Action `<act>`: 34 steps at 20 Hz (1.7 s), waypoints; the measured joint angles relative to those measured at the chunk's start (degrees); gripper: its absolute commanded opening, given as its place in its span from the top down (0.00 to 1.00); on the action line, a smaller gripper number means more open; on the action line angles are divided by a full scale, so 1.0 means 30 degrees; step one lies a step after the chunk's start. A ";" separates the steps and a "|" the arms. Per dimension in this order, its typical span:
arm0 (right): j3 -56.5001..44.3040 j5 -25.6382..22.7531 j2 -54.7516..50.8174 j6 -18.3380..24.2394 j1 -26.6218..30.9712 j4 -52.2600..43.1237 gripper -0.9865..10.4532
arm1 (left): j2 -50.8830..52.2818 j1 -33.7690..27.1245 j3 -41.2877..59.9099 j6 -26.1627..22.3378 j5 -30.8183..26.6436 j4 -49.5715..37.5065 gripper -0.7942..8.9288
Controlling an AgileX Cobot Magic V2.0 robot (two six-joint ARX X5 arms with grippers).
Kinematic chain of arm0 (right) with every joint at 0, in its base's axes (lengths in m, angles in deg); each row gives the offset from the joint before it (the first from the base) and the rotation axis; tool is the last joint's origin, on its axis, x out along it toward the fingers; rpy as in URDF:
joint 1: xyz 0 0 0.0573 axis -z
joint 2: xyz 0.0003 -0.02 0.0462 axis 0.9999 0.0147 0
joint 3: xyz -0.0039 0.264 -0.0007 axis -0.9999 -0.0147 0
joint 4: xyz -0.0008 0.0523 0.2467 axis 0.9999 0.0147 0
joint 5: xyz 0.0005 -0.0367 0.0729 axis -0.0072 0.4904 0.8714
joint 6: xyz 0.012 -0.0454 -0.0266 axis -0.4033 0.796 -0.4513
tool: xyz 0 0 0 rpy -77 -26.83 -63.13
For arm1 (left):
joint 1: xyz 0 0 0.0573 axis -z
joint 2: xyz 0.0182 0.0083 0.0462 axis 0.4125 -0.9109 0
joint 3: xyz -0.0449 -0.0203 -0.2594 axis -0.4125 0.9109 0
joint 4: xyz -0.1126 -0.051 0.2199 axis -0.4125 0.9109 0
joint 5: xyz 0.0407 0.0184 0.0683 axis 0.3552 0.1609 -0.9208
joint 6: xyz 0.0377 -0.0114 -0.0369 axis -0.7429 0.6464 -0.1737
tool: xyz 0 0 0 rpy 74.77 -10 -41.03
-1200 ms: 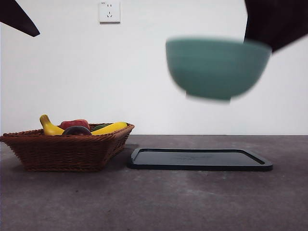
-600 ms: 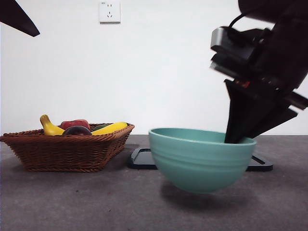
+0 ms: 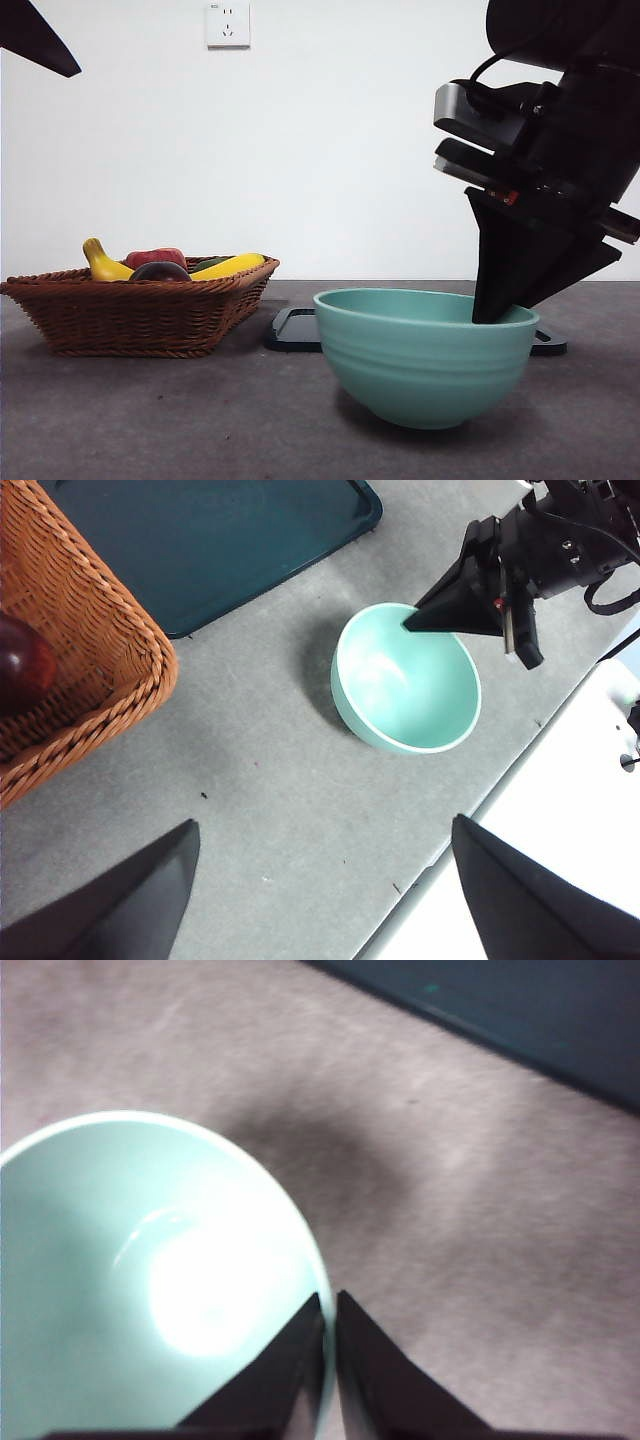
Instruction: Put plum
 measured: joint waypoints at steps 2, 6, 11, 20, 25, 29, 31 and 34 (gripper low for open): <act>0.0000 -0.0022 0.0051 0.0000 0.0000 0.0051 0.91 | 0.0000 0.0000 0.0000 0.0000 0.0000 0.0000 0.50; 0.0007 -0.0007 0.0670 -0.0007 -0.0007 0.0022 0.90 | 0.0007 0.0000 0.0000 0.0000 0.0000 0.0000 0.50; 0.0007 -0.0517 0.0838 -0.0007 -0.0197 0.0087 0.74 | 0.0000 0.0000 0.0000 0.0000 0.0000 0.0007 0.50; 0.1297 -0.1049 -0.2528 -0.0007 -0.0233 0.1603 0.74 | 0.0007 0.0000 0.0000 0.0000 0.0007 0.0007 0.50; 0.3162 0.0044 -0.5464 -0.0007 -0.0226 0.3723 0.74 | 0.0007 0.0000 0.0000 0.0000 0.0000 0.0007 0.50; 0.3490 0.2011 -0.7599 -0.0007 -0.0219 0.5872 0.74 | 0.0007 0.0000 0.0000 0.0000 0.0007 0.0007 0.50; 0.3490 0.2441 -0.8466 -0.0007 -0.0226 0.7271 0.74 | 0.0007 0.0000 0.0000 0.0000 0.0007 0.0007 0.50; 0.3490 0.2841 -0.9129 0.0000 -0.0226 0.9384 0.74 | 0.0007 0.0000 0.0000 0.0000 0.0000 0.0007 0.50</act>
